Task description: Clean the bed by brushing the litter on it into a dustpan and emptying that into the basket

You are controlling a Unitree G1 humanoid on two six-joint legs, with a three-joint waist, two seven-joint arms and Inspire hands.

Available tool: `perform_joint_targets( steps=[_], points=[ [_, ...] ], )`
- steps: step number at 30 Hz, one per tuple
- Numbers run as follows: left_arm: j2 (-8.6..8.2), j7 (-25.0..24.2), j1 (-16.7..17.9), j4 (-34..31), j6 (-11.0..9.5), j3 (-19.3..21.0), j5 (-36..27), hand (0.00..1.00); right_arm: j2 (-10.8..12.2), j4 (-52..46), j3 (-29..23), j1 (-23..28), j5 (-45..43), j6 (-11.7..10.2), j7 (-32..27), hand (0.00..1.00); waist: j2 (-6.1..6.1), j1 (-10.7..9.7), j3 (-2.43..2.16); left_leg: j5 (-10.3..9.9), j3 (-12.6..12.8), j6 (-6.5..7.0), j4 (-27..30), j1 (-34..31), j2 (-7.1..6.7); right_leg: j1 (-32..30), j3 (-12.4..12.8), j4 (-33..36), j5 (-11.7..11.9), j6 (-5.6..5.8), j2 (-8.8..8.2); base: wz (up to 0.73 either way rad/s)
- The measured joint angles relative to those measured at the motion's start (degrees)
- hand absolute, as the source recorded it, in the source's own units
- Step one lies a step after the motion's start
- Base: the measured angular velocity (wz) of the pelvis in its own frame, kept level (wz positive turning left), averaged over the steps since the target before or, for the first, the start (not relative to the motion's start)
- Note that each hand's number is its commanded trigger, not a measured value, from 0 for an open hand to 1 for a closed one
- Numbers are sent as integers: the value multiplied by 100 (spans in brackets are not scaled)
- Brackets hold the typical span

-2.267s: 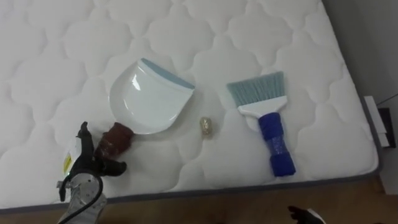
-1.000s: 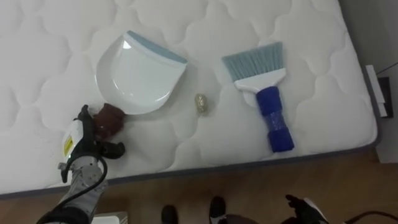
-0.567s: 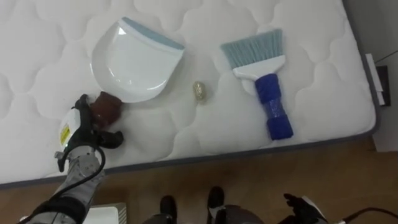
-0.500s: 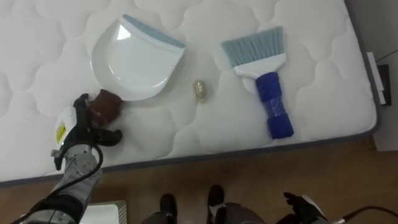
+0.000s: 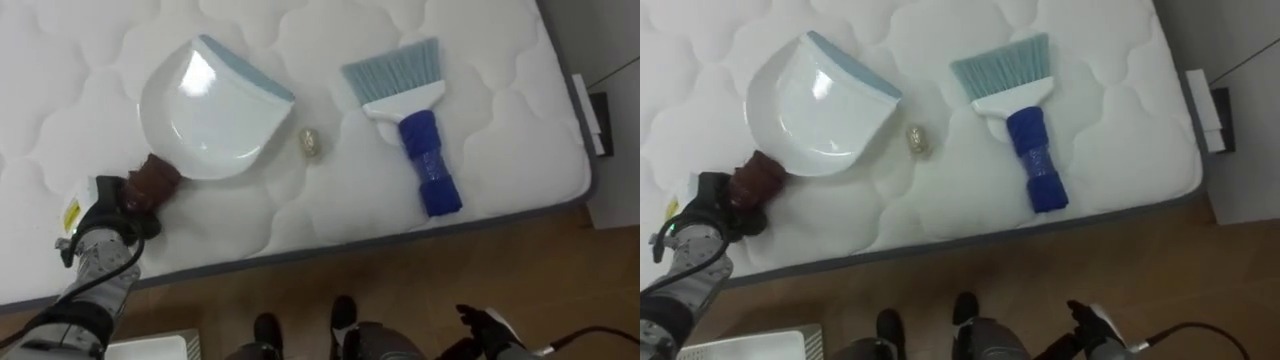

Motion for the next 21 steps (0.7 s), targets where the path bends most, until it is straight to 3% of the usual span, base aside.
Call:
perform_joint_targets(
  steps=[9,15,21],
  points=[
    [-35,-115,0,11,164,10,27,100,1,-164,34,2,94,40,-59,0,-4,-1,-4,27,78,45,0,62,0,-1,89,30,-17,-14,2,-4],
    [-36,-42,10,19,203,12,368,100,-2,-127,28,130,229,43,-72,0,0,1,-19,36,95,61,11,70,2,23,98,25,-11,-9,5,-1],
    [-36,186,353,13,151,-12,411,100,-66,-122,2,263,637,40,-101,0,86,8,-120,35,92,60,-5,123,11,72,-18,80,3,-20,-29,3]
  ],
)
